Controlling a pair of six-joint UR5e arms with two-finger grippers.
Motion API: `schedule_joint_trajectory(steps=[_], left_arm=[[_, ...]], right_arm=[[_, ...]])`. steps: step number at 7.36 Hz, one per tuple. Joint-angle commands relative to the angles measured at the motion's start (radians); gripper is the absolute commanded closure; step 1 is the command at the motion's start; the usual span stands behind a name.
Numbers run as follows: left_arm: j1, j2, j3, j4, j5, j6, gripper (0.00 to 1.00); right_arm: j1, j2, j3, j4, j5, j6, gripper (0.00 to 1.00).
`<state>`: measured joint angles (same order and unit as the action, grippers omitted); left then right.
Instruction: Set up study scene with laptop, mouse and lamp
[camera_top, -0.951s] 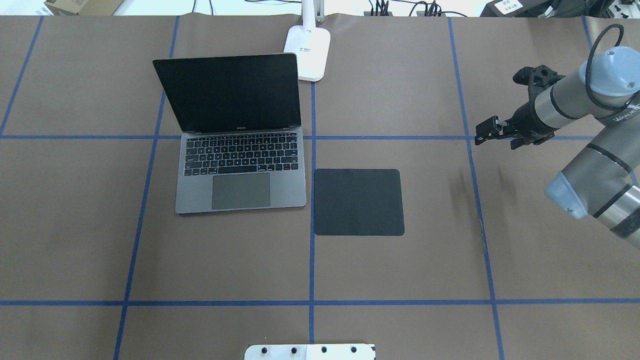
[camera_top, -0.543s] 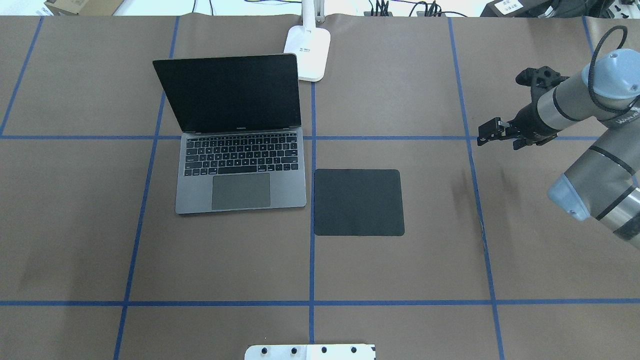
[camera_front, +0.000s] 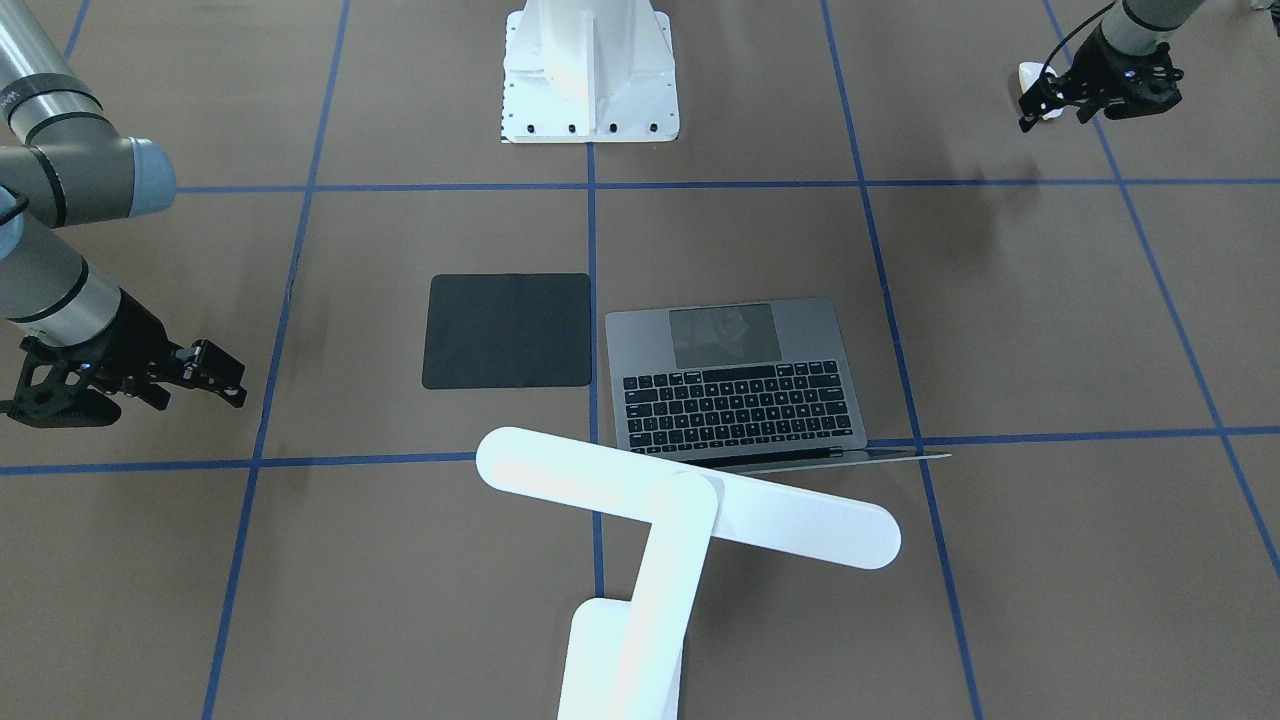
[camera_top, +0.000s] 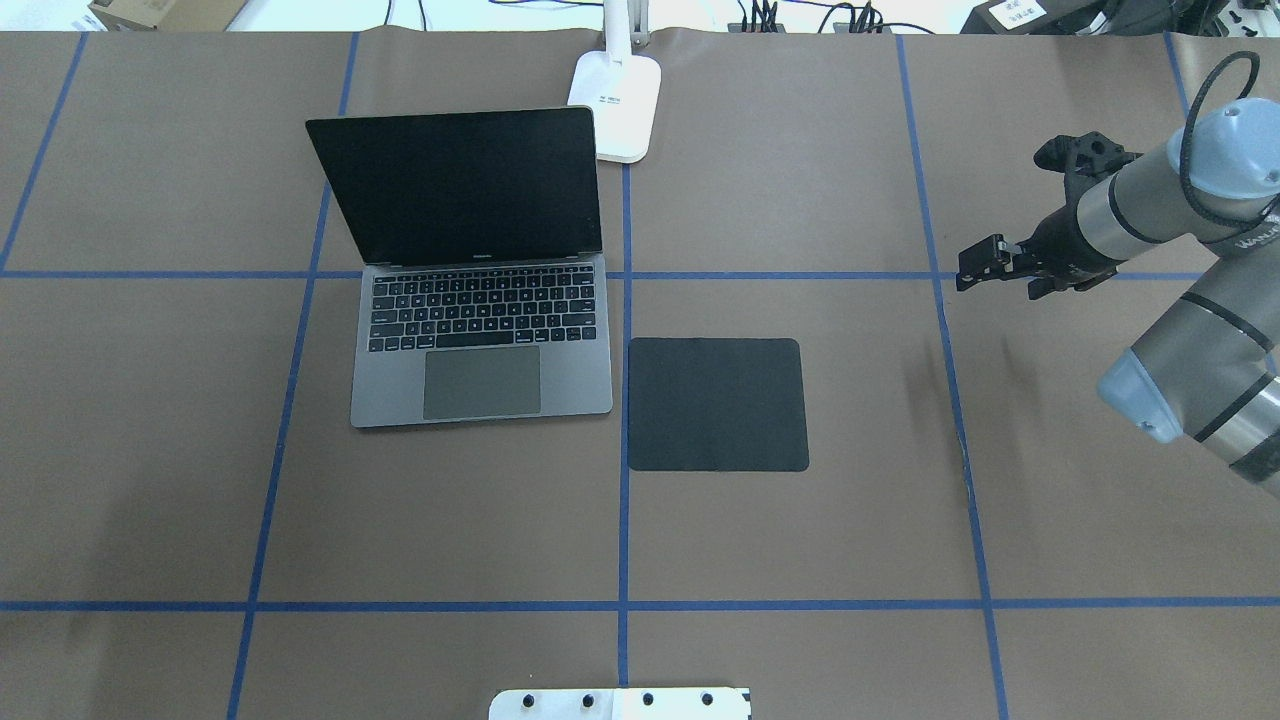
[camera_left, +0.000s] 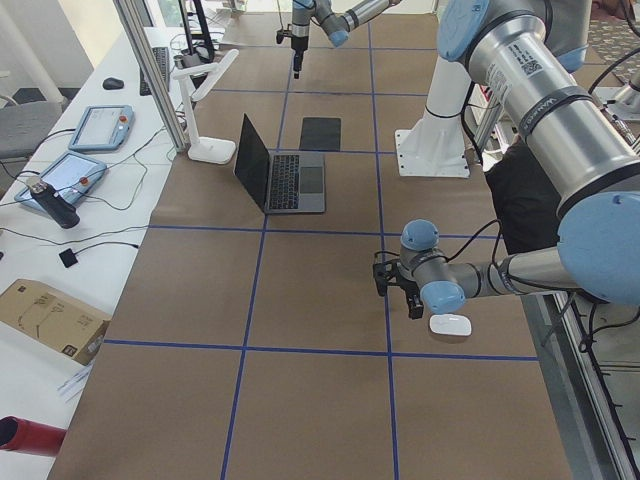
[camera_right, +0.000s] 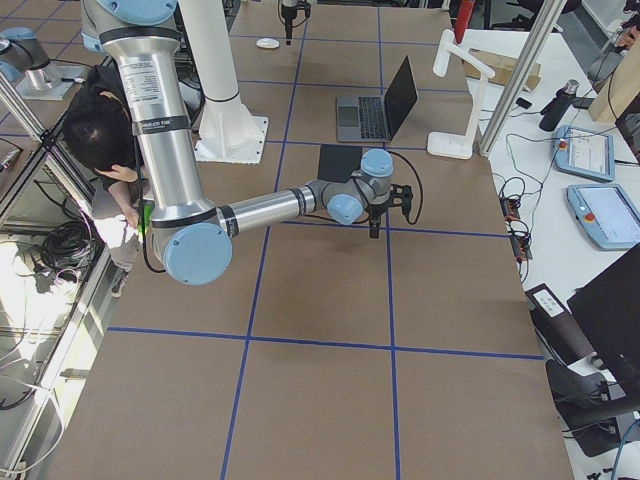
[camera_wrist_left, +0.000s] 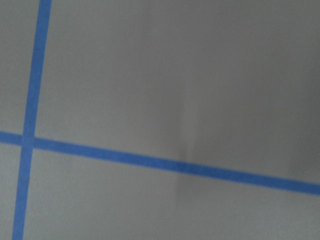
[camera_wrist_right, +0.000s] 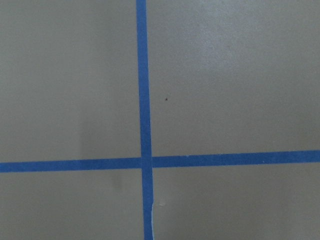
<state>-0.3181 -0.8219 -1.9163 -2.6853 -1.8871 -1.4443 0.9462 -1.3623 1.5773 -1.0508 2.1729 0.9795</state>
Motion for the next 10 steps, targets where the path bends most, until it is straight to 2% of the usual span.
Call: schedule_joint_trajectory(steps=[1,4,6,8,10], left_arm=[[0.085,0.038,0.000,-0.027,0.011,-0.002,0.00],[0.200,0.038,0.011,-0.027,0.016,-0.002,0.00],[0.228,0.038,0.038,-0.044,0.016,-0.001,0.00],[0.235,0.032,0.172,-0.221,0.016,0.032,0.00],[0.244,0.018,0.172,-0.220,0.016,0.022,0.00]], right_arm=[[-0.003,-0.004,0.001,0.002,-0.001,0.002,0.00],[-0.006,-0.001,0.000,0.000,-0.012,0.002,0.00],[-0.007,0.003,0.000,0.000,-0.016,0.005,0.00],[-0.010,0.005,0.000,0.002,-0.027,0.007,0.00],[-0.012,0.006,0.000,0.000,-0.030,0.007,0.00]])
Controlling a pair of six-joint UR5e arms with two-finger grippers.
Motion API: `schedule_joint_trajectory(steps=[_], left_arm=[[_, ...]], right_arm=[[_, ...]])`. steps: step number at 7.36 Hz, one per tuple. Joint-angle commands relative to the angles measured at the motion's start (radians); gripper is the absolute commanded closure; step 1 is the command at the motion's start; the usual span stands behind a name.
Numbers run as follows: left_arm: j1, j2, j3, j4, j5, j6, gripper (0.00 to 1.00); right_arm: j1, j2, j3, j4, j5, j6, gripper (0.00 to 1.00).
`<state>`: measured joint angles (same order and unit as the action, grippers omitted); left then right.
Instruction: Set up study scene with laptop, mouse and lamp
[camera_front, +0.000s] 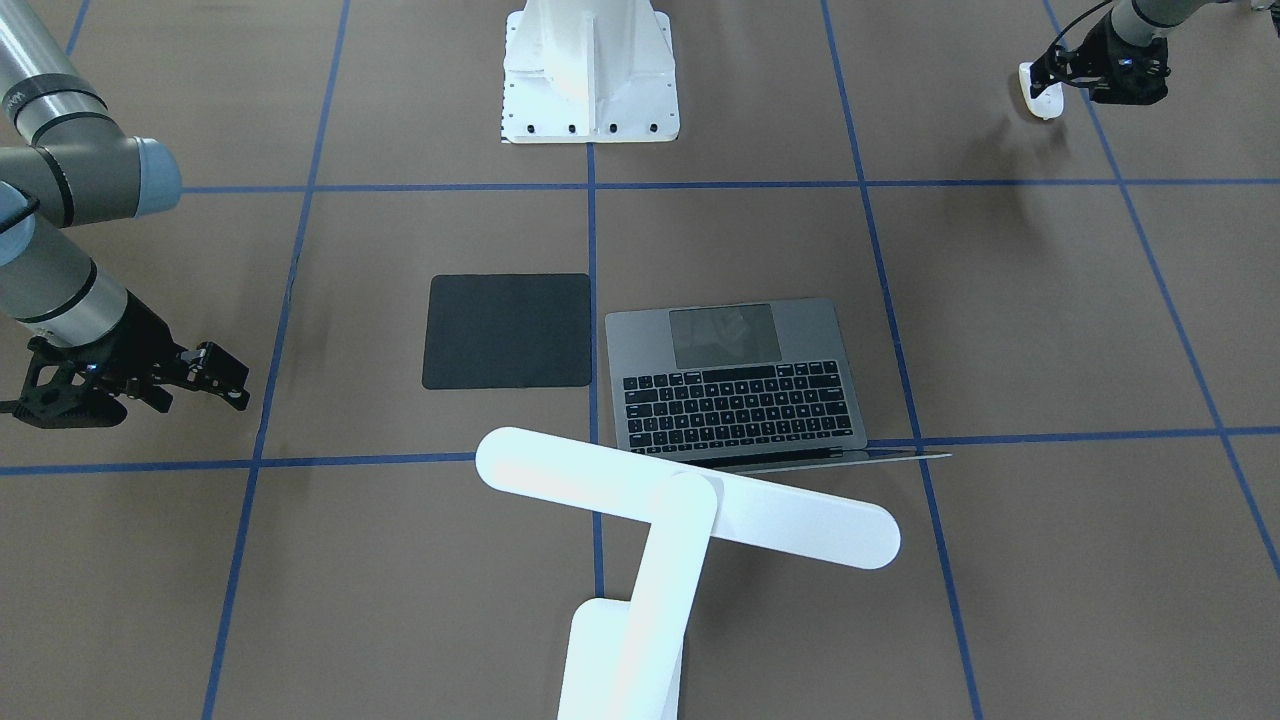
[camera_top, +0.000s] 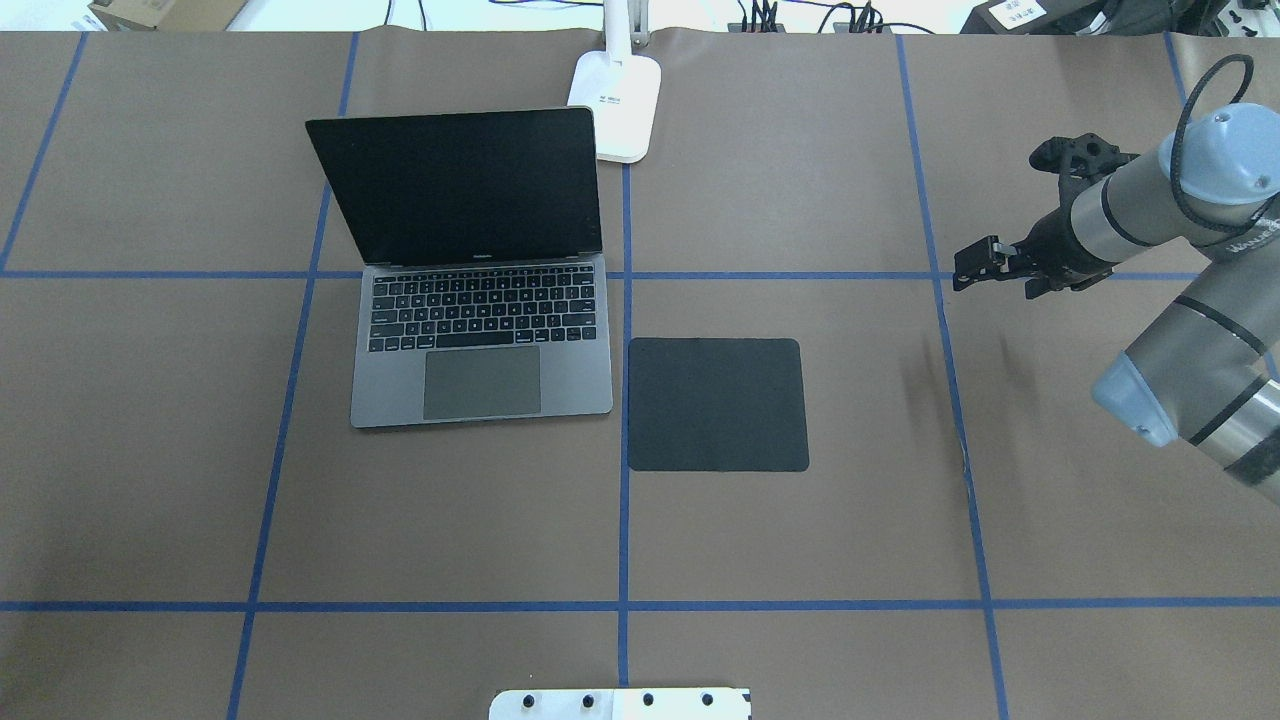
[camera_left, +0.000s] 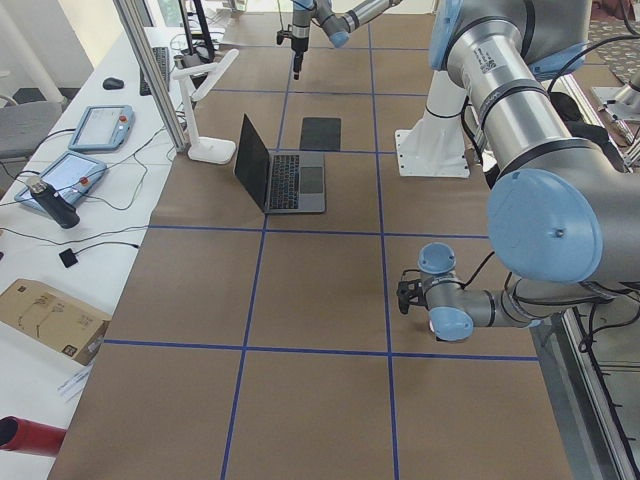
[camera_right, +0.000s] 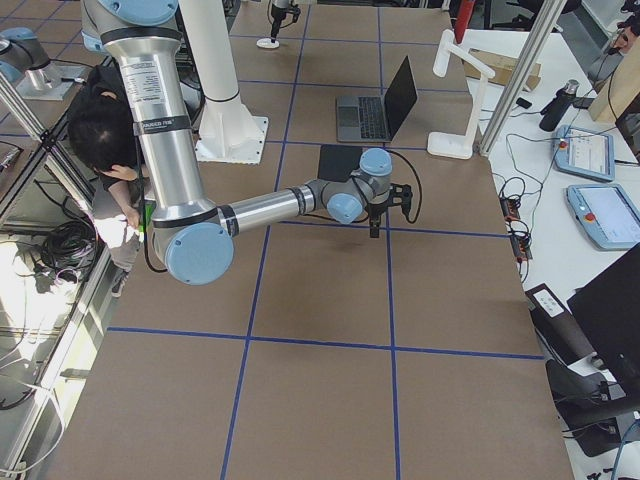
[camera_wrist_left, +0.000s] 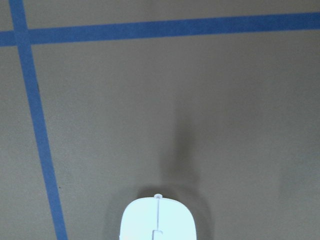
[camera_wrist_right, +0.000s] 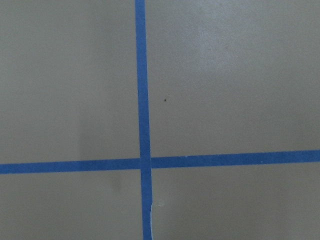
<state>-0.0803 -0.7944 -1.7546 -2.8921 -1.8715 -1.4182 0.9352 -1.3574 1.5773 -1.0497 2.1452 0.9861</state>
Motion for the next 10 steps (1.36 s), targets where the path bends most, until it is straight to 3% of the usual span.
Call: schedule_joint_trajectory(steps=[1,8,10], left_arm=[[0.017,-0.017,0.010,-0.013,0.000,-0.014,0.00],[0.109,-0.026,0.010,-0.012,0.023,-0.071,0.01],[0.123,-0.025,0.010,-0.012,0.023,-0.082,0.05]], right_arm=[[-0.001,0.003,-0.002,-0.001,-0.004,-0.001,0.00],[-0.001,0.000,-0.005,-0.001,-0.001,-0.006,0.00],[-0.001,0.000,-0.006,-0.001,-0.001,-0.006,0.00]])
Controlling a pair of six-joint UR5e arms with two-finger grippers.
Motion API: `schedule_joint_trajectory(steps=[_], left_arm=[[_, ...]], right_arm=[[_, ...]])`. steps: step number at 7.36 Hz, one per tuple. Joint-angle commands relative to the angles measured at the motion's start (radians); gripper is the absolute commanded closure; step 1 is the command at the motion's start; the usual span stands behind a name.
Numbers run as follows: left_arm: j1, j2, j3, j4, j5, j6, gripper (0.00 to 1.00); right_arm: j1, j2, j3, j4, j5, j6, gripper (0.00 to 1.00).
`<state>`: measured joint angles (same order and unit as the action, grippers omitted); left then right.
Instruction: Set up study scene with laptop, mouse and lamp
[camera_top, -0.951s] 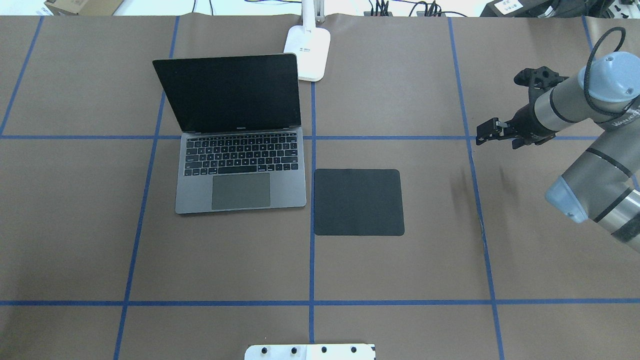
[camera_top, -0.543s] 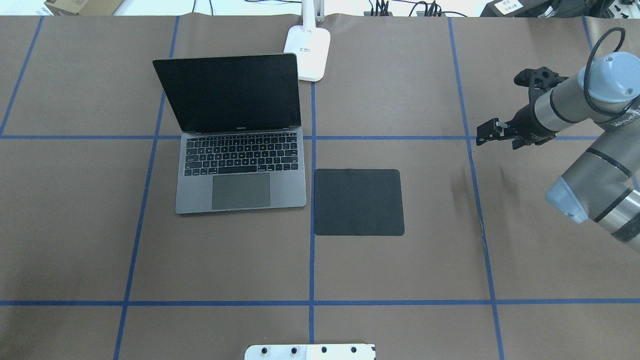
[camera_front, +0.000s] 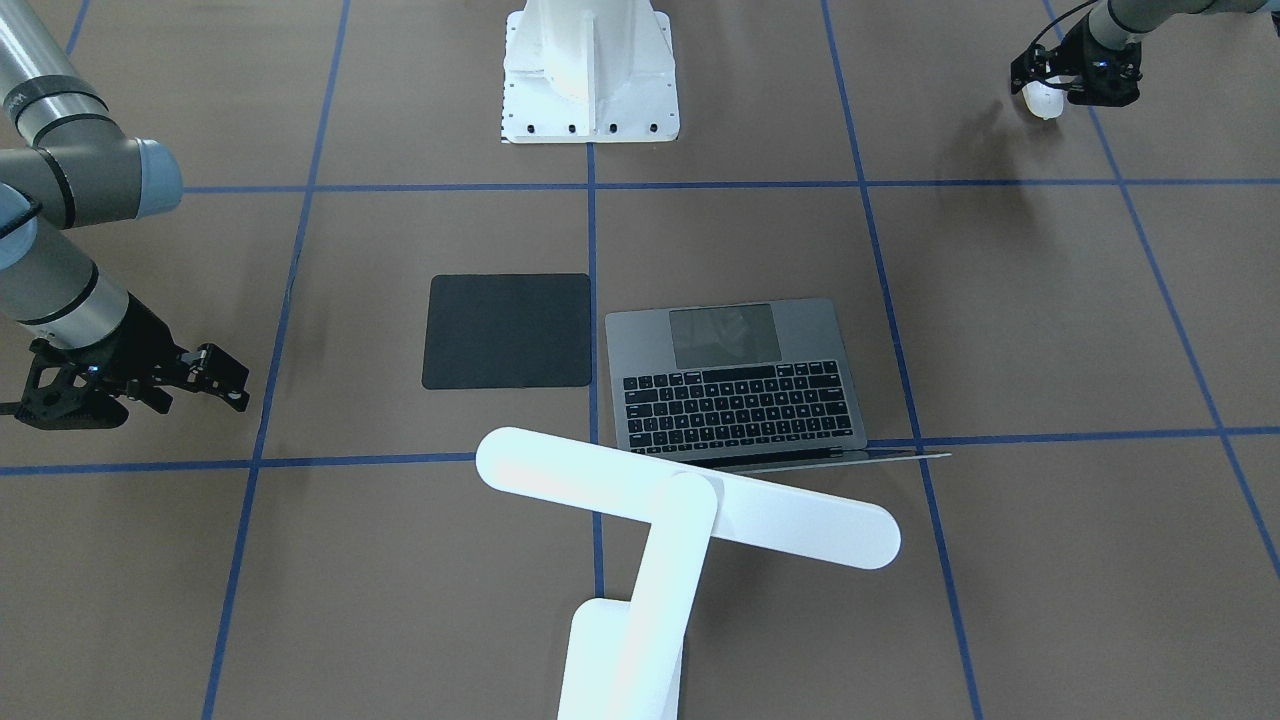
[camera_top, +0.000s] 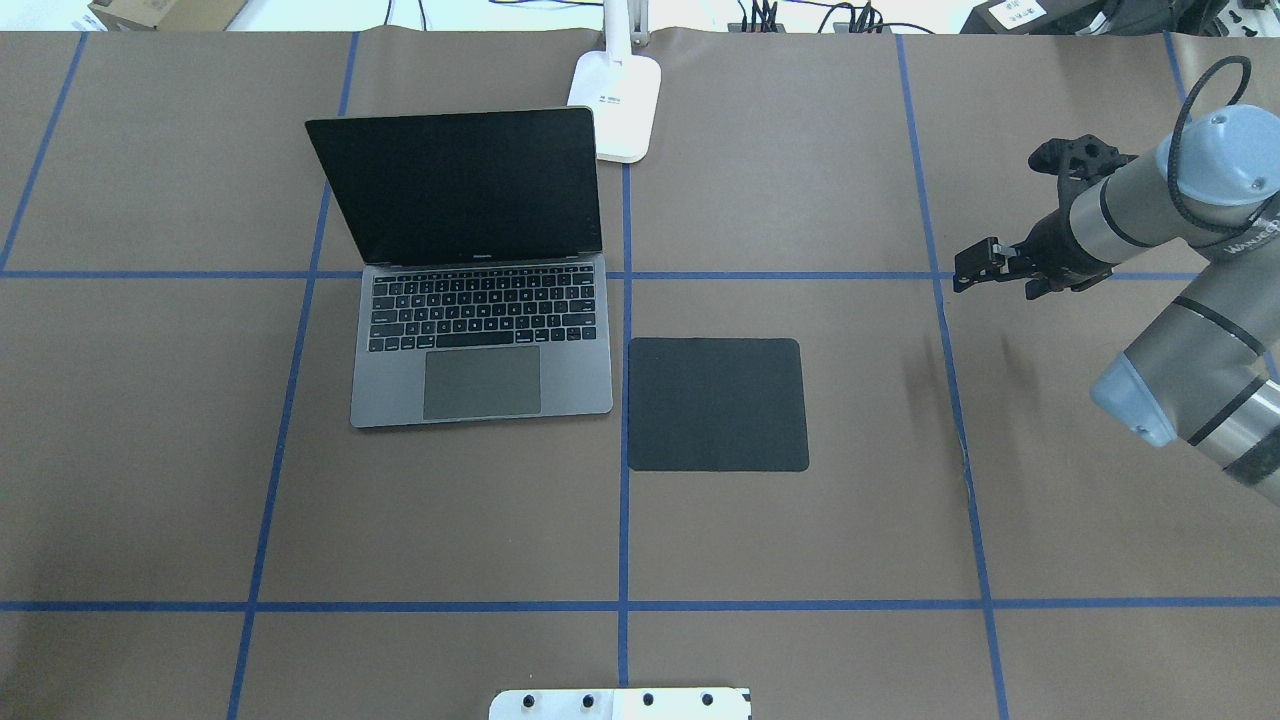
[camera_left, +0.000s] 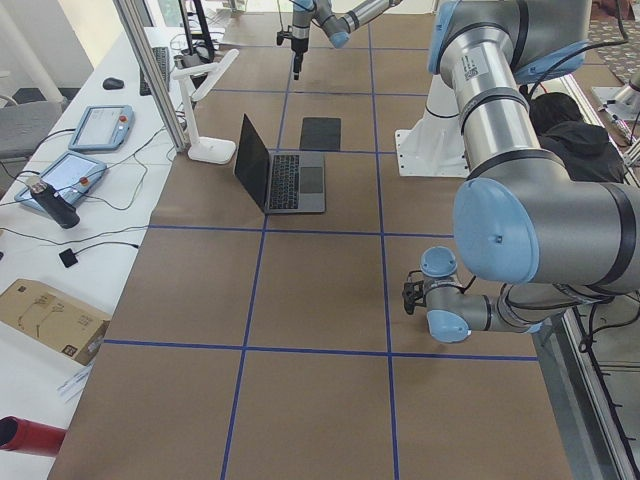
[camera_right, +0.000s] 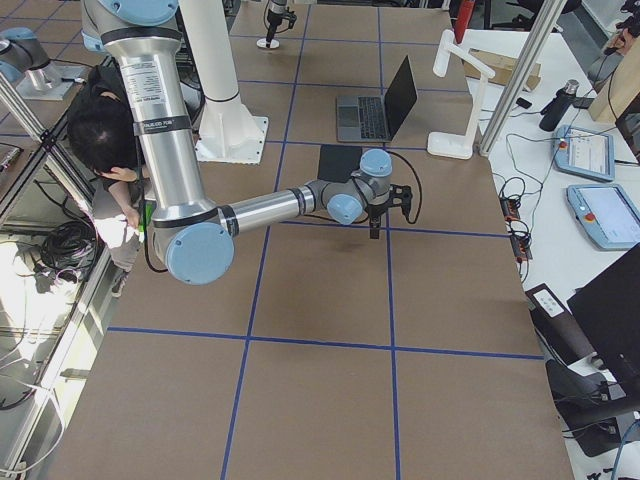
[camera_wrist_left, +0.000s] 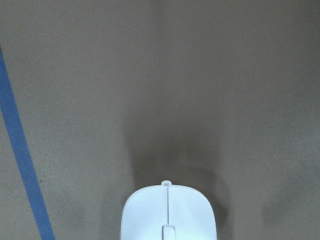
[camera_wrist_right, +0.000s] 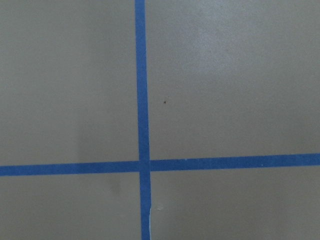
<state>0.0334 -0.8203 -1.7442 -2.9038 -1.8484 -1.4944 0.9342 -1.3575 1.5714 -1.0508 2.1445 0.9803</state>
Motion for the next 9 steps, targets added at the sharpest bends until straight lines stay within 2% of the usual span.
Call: schedule_joint_trajectory(steps=[1,6,8,9], left_arm=[[0.019,0.003,0.000,0.001,0.000,-0.012,0.05],[0.062,0.003,0.009,0.009,0.000,-0.030,0.05],[0.068,-0.003,0.008,0.009,0.002,-0.040,0.18],[0.072,-0.003,0.008,0.009,0.002,-0.061,0.28]], right_arm=[[0.000,0.001,-0.001,0.000,0.000,0.001,0.00],[-0.003,-0.002,0.001,0.000,0.000,0.005,0.00],[-0.003,0.000,-0.004,0.000,0.000,0.002,0.00],[-0.003,0.001,-0.004,0.000,0.000,0.001,0.00]])
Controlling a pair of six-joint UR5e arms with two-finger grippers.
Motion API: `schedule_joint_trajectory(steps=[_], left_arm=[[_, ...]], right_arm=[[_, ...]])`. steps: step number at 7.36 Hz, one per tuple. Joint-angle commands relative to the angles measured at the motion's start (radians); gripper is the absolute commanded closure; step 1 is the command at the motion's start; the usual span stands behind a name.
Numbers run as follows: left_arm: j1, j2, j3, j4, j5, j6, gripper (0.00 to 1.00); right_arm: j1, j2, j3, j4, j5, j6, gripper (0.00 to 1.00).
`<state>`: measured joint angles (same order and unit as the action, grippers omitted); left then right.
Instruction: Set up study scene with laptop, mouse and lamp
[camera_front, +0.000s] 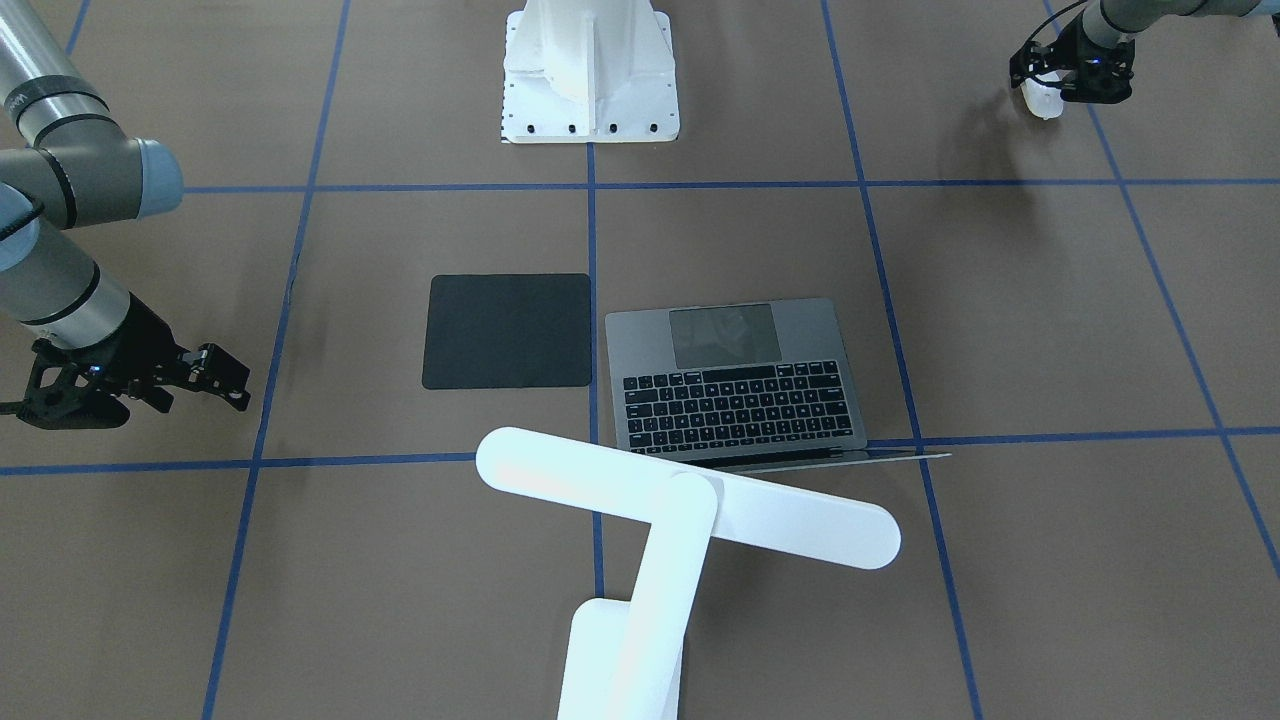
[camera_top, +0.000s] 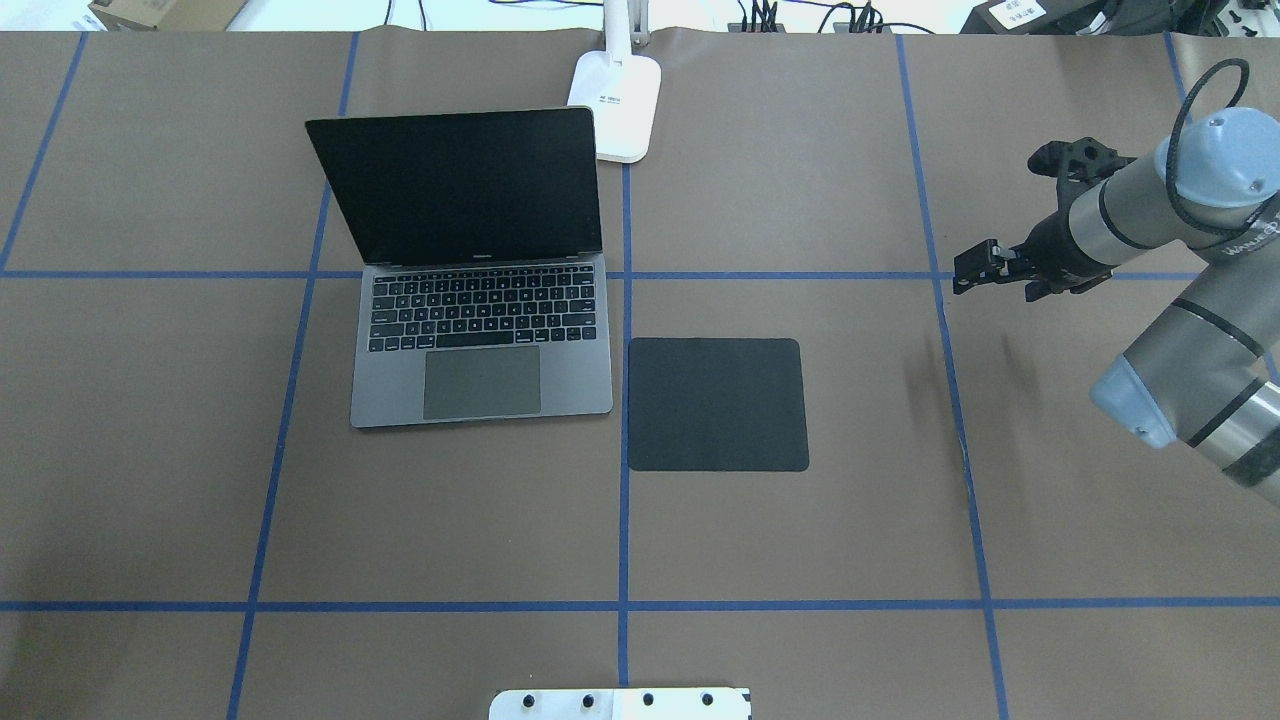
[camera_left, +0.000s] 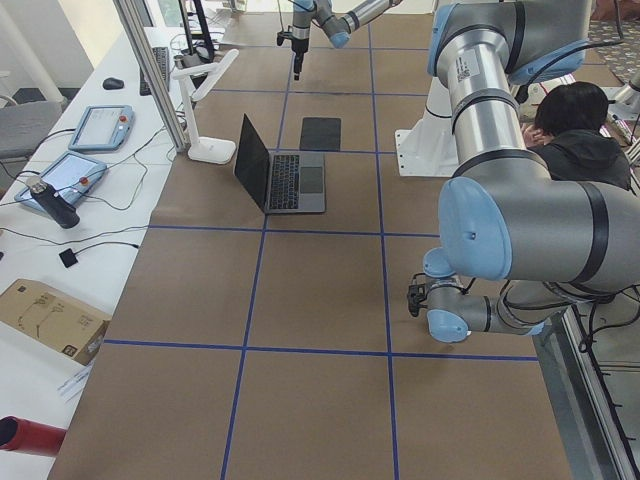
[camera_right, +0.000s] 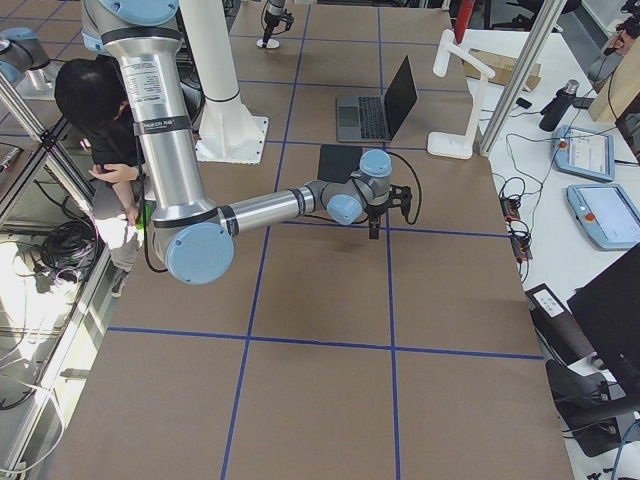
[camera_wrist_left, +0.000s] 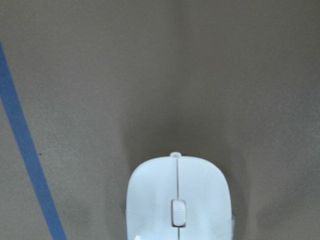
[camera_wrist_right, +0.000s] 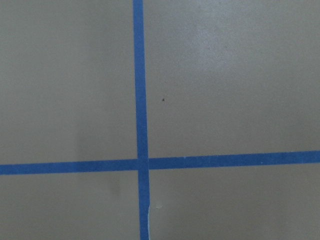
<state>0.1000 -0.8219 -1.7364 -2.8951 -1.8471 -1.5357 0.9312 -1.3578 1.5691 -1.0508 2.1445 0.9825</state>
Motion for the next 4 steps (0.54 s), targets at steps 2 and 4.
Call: schedule_joint_trajectory(steps=[2,4], left_arm=[[0.009,-0.005,0.000,-0.001,0.002,-0.027,0.39],[0.004,0.004,0.000,-0.003,0.002,-0.047,0.50]], right_arm=[[-0.008,0.005,-0.004,0.000,-0.002,-0.001,0.00],[-0.032,0.012,-0.004,0.000,-0.023,0.005,0.00]])
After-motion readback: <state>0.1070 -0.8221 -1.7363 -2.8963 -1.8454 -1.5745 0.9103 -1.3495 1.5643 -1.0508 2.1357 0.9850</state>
